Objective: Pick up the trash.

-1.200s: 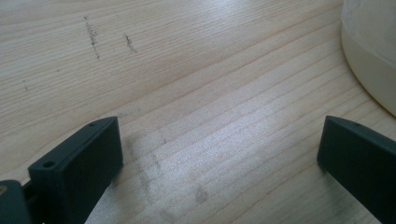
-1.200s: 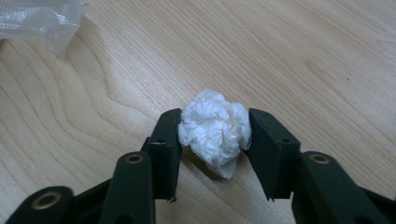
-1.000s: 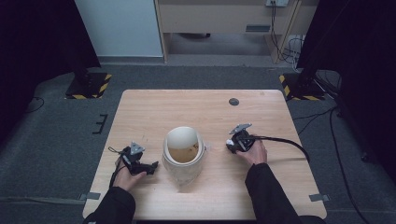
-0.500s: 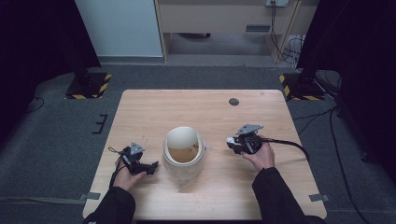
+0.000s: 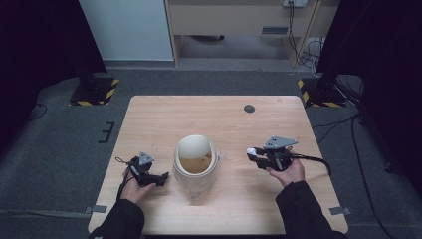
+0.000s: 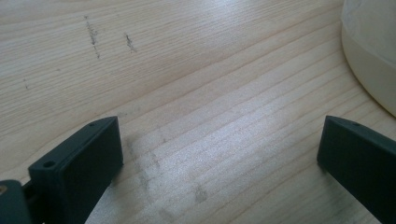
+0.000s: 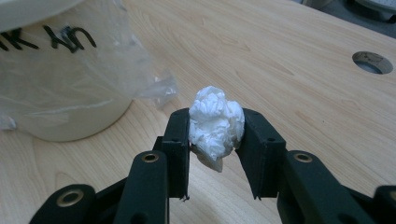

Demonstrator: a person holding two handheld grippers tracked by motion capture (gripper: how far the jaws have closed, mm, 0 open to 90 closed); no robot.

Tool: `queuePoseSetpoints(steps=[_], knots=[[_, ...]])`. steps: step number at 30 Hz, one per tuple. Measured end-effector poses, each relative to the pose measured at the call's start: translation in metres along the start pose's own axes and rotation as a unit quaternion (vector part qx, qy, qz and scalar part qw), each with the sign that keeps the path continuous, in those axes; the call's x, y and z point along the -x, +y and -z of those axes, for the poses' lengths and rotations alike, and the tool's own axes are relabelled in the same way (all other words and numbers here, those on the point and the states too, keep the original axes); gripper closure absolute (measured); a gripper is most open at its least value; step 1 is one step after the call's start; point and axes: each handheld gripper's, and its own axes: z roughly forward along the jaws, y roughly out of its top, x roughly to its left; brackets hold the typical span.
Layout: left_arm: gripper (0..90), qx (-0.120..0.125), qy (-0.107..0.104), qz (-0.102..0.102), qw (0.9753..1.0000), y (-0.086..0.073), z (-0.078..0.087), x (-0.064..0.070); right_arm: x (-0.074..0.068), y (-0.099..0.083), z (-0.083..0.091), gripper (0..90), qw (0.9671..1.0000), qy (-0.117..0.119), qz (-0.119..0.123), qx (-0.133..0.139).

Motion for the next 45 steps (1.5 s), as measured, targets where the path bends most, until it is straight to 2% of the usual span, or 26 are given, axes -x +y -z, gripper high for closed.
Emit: queuePoseSetpoints(steps=[4,10,18,20,32,34,39,41,45], knots=[[0.0,0.0,0.0,0.0,1.0,0.0,0.0,0.0,0.0,0.004,0.009,65.0,0.9998,0.006,-0.004,0.018],[0.0,0.0,0.0,0.0,1.0,0.0,0.0,0.0,0.001,0.01,0.02,65.0,0.998,0.018,-0.027,0.053],[0.0,0.0,0.001,0.001,1.0,0.0,0.0,0.0,-0.003,0.019,0.029,65.0,0.997,0.024,-0.019,0.07],[0.0,0.0,0.001,0.001,1.0,0.0,0.0,0.0,-0.003,0.021,0.03,65.0,0.9959,0.031,-0.028,0.08],[0.0,0.0,0.001,0.001,1.0,0.0,0.0,0.0,-0.011,0.038,0.048,64.9,0.9926,0.036,-0.015,0.115],[0.0,0.0,0.001,0.001,1.0,0.0,0.0,0.0,-0.014,0.041,0.049,65.0,0.9911,0.044,-0.017,0.124],[0.0,0.0,0.001,0.001,1.0,0.0,0.0,0.0,-0.022,0.046,0.05,65.0,0.9902,0.055,-0.007,0.129],[0.0,0.0,0.001,0.001,1.0,0.0,0.0,0.0,-0.026,0.048,0.049,65.2,0.9881,0.066,-0.013,0.138],[0.0,0.0,0.001,0.001,1.0,0.0,0.0,0.0,-0.034,0.052,0.048,65.2,0.9877,0.07,0.0,0.139]])
